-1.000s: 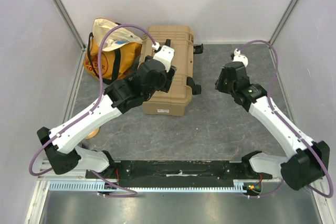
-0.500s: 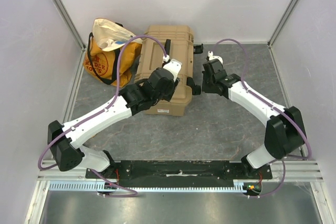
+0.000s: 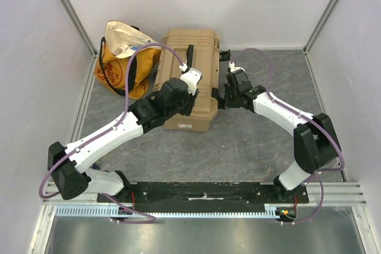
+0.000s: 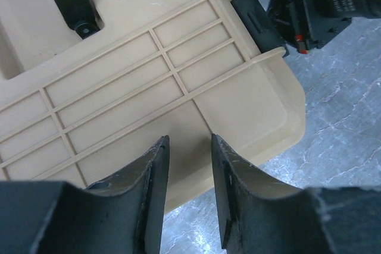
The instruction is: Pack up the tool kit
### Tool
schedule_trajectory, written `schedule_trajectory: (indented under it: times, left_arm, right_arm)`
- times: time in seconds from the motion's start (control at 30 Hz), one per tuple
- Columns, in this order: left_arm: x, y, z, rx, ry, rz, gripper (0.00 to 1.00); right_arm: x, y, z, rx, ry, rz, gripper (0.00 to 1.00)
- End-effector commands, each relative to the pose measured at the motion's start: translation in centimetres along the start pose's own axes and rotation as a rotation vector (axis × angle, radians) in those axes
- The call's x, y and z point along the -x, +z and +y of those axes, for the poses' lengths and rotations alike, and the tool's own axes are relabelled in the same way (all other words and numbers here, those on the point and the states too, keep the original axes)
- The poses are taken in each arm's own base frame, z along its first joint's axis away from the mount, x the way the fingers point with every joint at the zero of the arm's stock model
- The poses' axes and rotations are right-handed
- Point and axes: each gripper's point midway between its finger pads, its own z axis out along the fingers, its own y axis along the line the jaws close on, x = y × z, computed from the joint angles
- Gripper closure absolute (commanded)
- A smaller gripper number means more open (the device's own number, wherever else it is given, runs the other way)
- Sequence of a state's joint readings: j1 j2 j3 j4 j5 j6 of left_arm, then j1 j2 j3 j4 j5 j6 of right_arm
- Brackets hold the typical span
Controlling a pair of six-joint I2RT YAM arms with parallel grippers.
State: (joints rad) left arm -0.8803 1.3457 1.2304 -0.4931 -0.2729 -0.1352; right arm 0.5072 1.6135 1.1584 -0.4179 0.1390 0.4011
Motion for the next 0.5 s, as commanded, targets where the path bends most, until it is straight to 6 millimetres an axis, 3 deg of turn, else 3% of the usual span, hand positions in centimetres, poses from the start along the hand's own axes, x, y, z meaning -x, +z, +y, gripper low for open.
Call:
schedule_trajectory:
  times: [0.0,0.3,0.47]
  left_arm:
    - [-11.0,0.2,-6.9,-0.321,-0.039,0.378,0.59]
    - [-13.2,0.5,-9.1,-0.436,-0.089,0.426,0.6]
    - [-13.9,0.5,-9.8,-0.477,-0.107,0.433,0.61]
  right_arm:
    - [0.7,1.0,6.4,0.268,0.038,-0.044,0.98]
    - [-0.4,2.0,8.3,0.376,0.077,-0.069,1.0]
    - [0.6,1.8,9.3,0.433,0.12,-0.136,1.0]
